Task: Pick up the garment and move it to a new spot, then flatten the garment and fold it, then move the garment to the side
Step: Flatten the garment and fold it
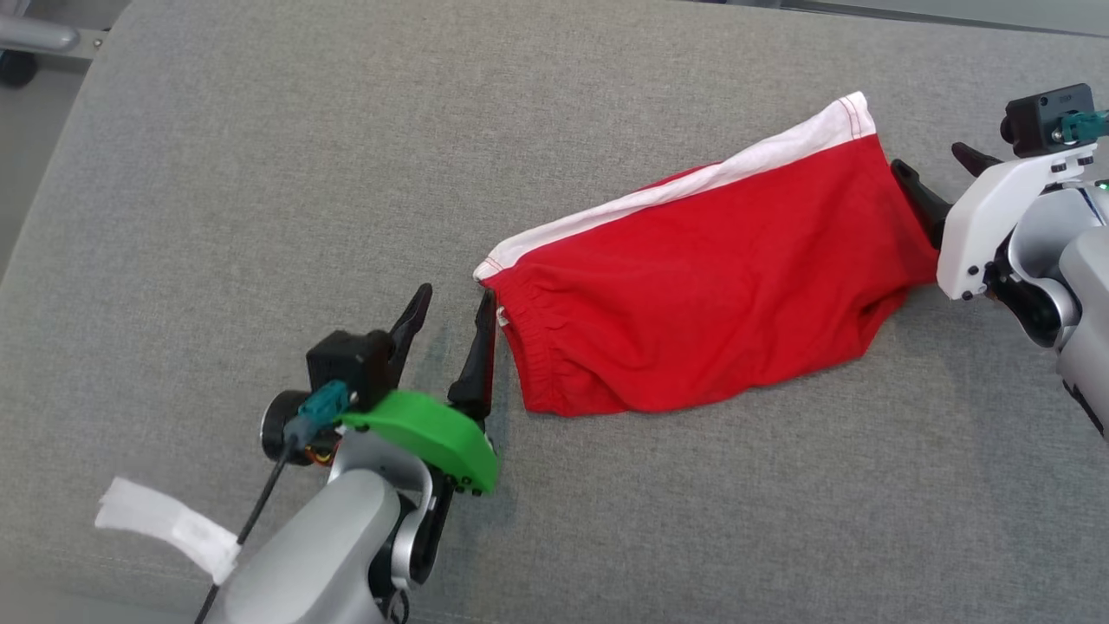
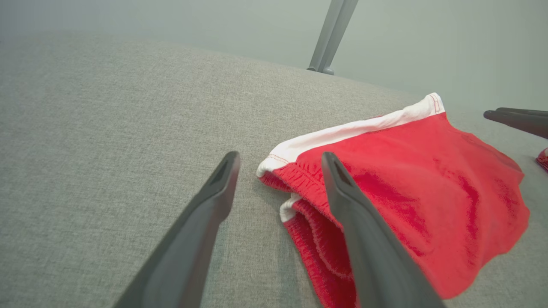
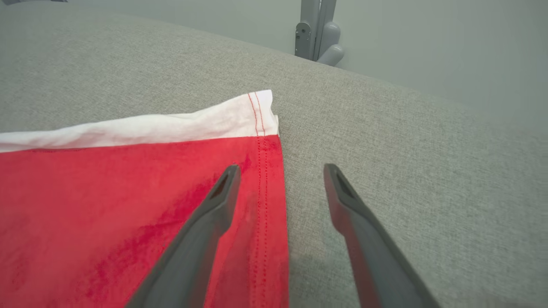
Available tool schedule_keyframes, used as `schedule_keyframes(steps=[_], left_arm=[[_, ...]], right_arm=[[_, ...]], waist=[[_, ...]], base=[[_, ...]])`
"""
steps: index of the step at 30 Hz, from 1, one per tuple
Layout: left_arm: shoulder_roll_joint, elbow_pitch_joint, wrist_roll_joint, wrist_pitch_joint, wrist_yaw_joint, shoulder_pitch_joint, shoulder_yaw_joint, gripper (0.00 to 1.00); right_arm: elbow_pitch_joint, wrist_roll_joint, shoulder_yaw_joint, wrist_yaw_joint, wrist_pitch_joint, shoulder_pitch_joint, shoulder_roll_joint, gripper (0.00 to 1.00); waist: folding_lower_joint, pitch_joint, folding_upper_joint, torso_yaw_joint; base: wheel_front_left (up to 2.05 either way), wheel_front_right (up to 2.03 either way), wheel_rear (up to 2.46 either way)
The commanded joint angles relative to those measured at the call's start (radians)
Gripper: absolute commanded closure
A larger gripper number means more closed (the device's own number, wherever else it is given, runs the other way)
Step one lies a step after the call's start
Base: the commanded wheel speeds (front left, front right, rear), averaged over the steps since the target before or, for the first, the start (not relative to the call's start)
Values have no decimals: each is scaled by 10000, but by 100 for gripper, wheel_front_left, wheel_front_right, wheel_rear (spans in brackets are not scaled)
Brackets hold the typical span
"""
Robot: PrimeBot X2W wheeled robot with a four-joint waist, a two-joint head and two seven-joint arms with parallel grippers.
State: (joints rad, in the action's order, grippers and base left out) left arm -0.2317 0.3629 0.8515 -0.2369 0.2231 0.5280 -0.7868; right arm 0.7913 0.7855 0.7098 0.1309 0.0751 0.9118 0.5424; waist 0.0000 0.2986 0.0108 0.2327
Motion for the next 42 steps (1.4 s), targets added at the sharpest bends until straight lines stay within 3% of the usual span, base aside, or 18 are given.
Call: schedule_keyframes(steps=[1, 7, 11, 14, 15, 16, 17, 18, 19, 20, 26, 33, 42], left_arm=[[-392, -717, -461, -117, 402, -448, -93, 0], [-710, -1972, -1218, -233, 1045, -1122, -86, 0], [-541, -2186, -1599, -284, 1074, -1232, -50, 0], [-259, -2307, -1739, -281, 819, -1465, 247, 0], [-180, -2301, -1784, -284, 690, -1607, 388, 0], [-180, -2301, -1784, -284, 690, -1607, 388, 0], [-165, -2212, -1923, -284, 545, -1734, 457, 0], [-92, -2121, -2046, -285, 414, -1860, 561, 0], [-7, -2027, -2095, -286, 286, -2009, 631, 0], [68, -1918, -2185, -288, 156, -2146, 695, 0], [481, -1338, -2668, -287, -439, -2850, 1322, 0], [579, -1170, -3378, -279, -1168, -3679, 2141, 0], [912, -1258, -4581, -280, -2170, -5300, 3213, 0]], right_arm=[[162, -265, -95, -5, 152, -20, -19, 0], [1125, -506, -561, -5, 718, -146, -417, 0], [1860, -314, -858, -5, 1074, -238, -683, 0], [2050, 118, -980, 4, 1561, -501, -1049, 0], [1984, 310, -975, 33, 1783, -639, -1145, 40], [1984, 310, -975, 33, 1783, -639, -1145, 40], [1861, 526, -961, 51, 1983, -779, -1229, 51], [1639, 752, -915, 54, 2185, -924, -1306, 69], [1413, 970, -847, 54, 2390, -1043, -1329, 92], [1135, 1150, -722, 53, 2630, -1166, -1257, 100], [218, 2017, -785, -16, 2990, -1489, -395, 100], [-92, 2798, -1280, -13, 2873, -1859, 69, 100], [-651, 3177, -2156, -8, 1496, -2843, 944, 100]], waist=[[0, 73, -108, 49], [0, 508, -108, 517], [0, 640, -108, 839], [0, 565, -108, 931], [0, 508, -108, 926], [0, 508, -108, 926], [0, 437, -108, 894], [0, 369, -108, 843], [0, 293, -108, 774], [0, 217, -108, 696], [0, -226, -108, 117], [0, -996, -108, -632], [0, -1879, -108, -732]], base=[[0, 0, 0], [0, 0, 0], [0, 0, 0], [0, 0, 0], [0, 0, 0], [0, 0, 0], [0, 0, 0], [0, 0, 0], [0, 0, 0], [0, 0, 0], [0, 0, 0], [0, 0, 0], [0, 0, 0]])
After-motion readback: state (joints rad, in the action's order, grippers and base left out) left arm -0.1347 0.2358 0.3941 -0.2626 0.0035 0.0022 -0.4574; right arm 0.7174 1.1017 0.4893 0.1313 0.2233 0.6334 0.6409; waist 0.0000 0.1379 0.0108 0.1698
